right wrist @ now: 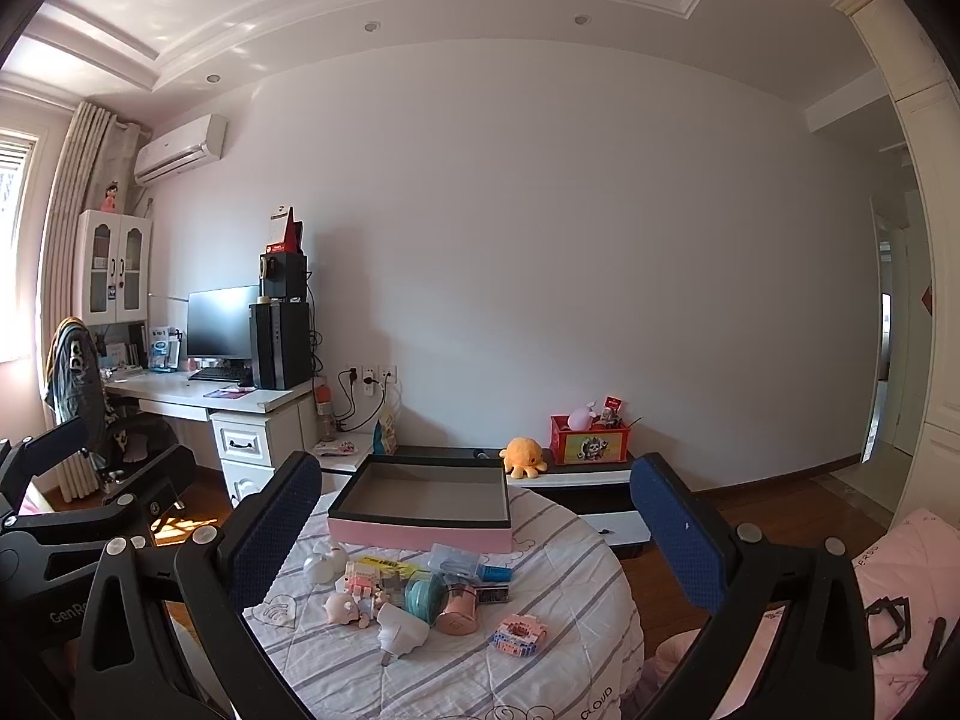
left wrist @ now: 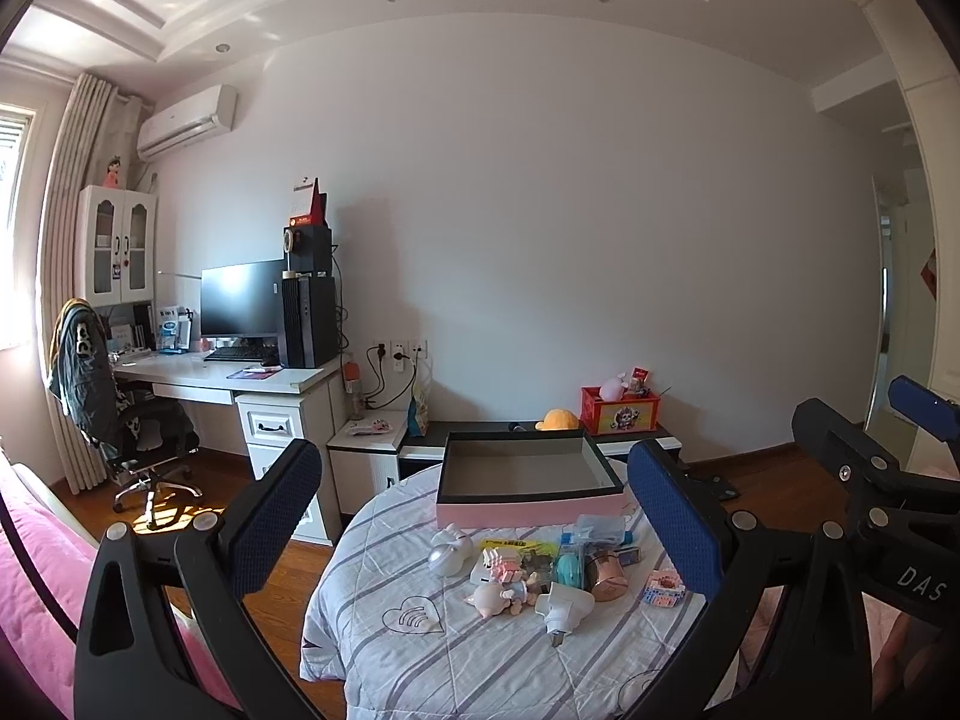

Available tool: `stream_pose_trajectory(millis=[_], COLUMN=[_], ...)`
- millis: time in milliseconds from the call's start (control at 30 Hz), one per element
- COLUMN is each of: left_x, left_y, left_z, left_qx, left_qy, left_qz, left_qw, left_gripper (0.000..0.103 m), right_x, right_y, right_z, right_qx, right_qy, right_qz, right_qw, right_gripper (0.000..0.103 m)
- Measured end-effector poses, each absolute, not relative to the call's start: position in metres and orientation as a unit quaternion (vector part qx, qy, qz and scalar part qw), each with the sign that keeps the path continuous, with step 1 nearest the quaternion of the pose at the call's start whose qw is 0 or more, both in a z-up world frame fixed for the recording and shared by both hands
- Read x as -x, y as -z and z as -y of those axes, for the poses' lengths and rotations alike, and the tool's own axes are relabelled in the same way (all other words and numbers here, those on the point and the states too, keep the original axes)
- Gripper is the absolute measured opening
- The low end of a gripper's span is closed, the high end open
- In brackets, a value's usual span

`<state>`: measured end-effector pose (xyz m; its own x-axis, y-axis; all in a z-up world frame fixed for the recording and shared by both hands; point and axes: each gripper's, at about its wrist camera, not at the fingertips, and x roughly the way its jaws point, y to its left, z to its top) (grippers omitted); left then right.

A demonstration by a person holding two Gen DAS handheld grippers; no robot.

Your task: Organize rigid objects

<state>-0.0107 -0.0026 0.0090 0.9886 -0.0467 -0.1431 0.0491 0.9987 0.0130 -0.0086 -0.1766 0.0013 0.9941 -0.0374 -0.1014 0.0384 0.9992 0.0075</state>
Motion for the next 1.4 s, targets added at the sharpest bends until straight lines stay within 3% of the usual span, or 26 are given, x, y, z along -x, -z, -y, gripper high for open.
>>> stream_pose_trajectory(millis=[1400], left_x=[0.0139], left_y=[-0.0121], left_z=[0.0002], left_qx=[-0.009], left_qy=[0.021], left_qz=[-0.073], left_qw=[0.997], left_gripper=[0.103], right_x=[0.0071], right_y=[0.0018], right_z=[0.1723], right_qx=[-0.001], right_qy=[0.018], right_qz=[-0.054], right_qw=[0.998], right_gripper=[0.103])
